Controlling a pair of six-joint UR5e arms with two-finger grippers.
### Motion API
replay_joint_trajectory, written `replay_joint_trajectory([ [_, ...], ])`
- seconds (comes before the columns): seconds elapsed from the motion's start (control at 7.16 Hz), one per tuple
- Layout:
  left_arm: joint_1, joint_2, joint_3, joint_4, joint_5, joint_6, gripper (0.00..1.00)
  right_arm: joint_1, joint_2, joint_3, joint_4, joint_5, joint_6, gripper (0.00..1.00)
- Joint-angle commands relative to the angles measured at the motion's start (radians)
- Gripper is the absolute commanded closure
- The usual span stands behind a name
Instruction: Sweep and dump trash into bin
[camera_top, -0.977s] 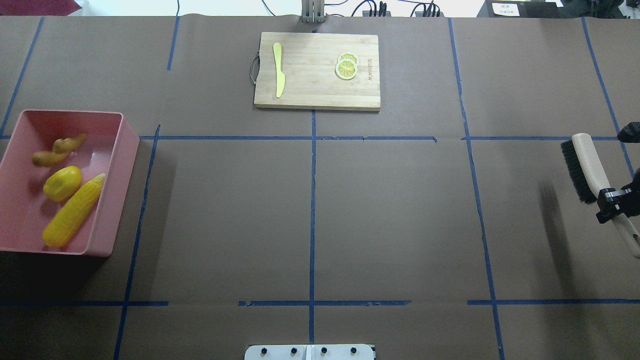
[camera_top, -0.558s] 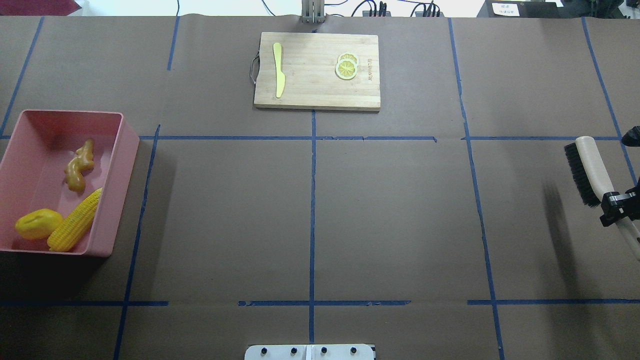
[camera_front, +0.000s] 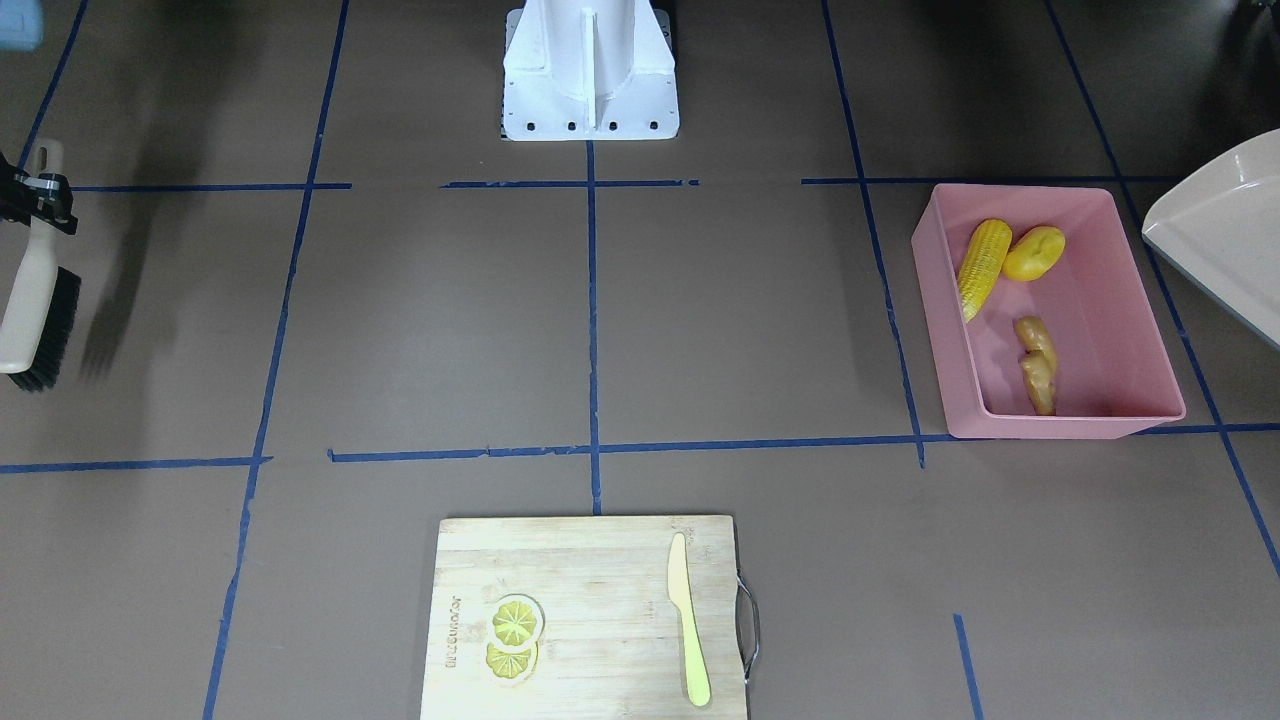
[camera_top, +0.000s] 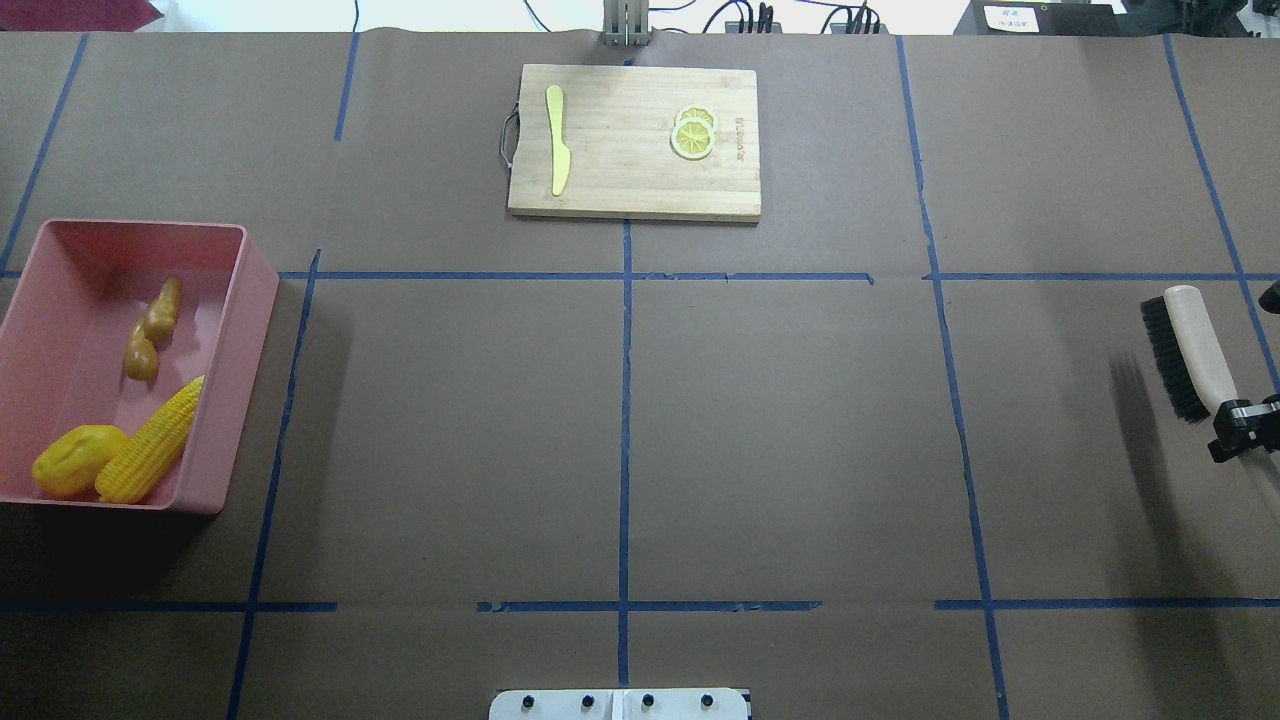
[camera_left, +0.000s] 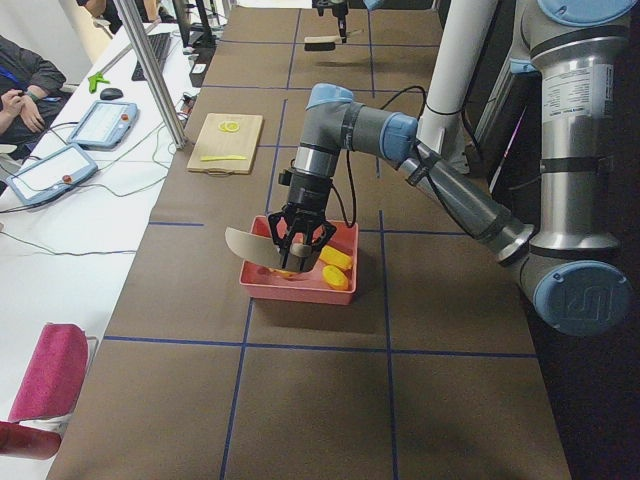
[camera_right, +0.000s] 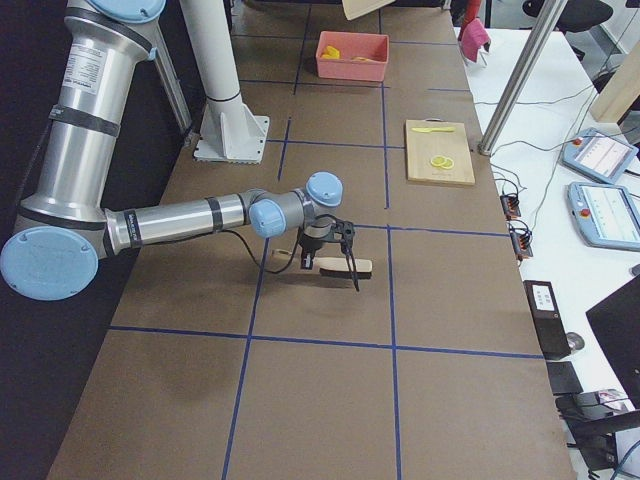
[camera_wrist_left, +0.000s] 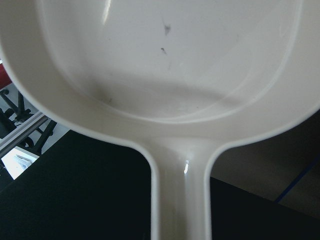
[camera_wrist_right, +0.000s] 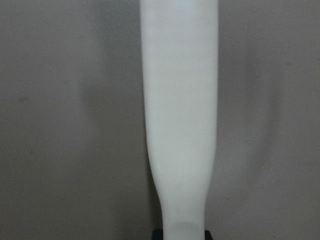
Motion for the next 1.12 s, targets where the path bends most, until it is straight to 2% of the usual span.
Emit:
replay_joint_trajectory([
  [0.0,0.003,-0.003,0.001,0.000,0.000,0.000,0.96,-0.001,0.004,-0.076,0.115,0.003,0.048,0.99],
  [0.28,0.003,-0.011,0.001,0.000,0.000,0.000,0.95,-0.002,0.007,-0.085,0.119,0.012,0.048,0.99],
  [0.42,0.003,-0.012,0.001,0.000,0.000,0.000,0.95,-0.002,0.008,-0.090,0.119,0.052,0.048,0.99],
  [0.98,0.004,-0.024,0.001,-0.002,0.001,0.000,0.95,-0.004,0.036,-0.140,0.120,0.060,0.044,0.99],
])
